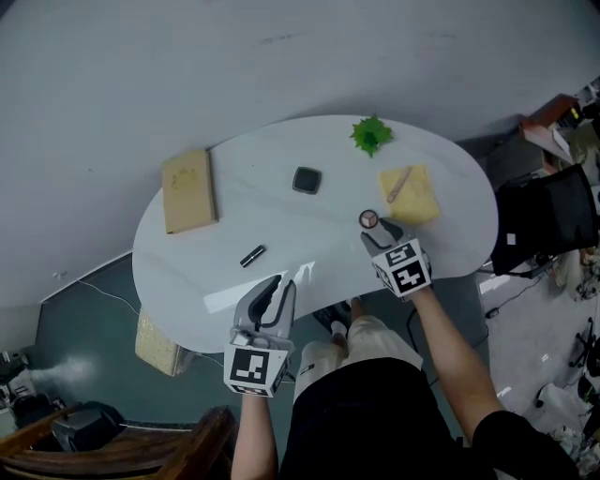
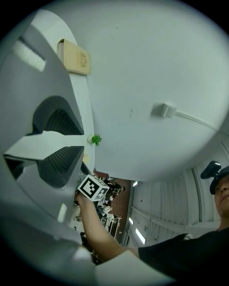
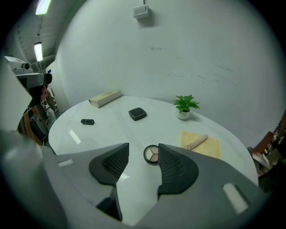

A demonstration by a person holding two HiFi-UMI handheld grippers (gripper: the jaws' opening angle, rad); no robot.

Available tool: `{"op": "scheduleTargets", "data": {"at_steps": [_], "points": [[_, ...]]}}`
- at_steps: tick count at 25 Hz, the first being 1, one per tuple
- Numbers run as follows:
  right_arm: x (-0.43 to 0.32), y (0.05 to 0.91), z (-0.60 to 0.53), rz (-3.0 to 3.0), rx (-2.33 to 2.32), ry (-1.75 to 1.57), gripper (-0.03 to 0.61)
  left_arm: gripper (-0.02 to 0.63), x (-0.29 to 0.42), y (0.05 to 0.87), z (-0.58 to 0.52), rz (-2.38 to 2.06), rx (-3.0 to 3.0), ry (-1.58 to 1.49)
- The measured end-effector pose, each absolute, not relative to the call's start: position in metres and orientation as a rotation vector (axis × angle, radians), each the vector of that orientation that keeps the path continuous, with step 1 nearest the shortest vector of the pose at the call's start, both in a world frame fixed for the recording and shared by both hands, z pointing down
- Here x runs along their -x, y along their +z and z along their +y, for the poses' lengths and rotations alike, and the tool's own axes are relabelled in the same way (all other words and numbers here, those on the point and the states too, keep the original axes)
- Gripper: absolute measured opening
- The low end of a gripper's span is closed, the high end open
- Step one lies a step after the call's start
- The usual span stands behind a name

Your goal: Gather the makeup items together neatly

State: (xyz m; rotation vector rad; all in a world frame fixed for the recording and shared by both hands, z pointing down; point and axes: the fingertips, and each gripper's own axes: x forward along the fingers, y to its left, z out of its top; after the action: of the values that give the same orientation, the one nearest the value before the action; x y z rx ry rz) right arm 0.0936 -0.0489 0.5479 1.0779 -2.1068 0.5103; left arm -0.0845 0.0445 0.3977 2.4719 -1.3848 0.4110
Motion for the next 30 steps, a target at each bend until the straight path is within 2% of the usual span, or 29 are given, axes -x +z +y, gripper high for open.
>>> {"op": "scheduleTargets", "data": {"at_steps": [7, 30], "points": [[-0.097, 0.573, -0.058, -2.073, -1.031, 0.547, 0.215, 0.075, 0.081, 0.411, 0.039, -1.381, -2.425, 0.448], [-0.097, 0.615, -0.076, -2.008, -0.956, 0.602, 0.215, 0.075, 0.076, 0.426, 0.021, -1.361, -2.415, 0.490]]}}
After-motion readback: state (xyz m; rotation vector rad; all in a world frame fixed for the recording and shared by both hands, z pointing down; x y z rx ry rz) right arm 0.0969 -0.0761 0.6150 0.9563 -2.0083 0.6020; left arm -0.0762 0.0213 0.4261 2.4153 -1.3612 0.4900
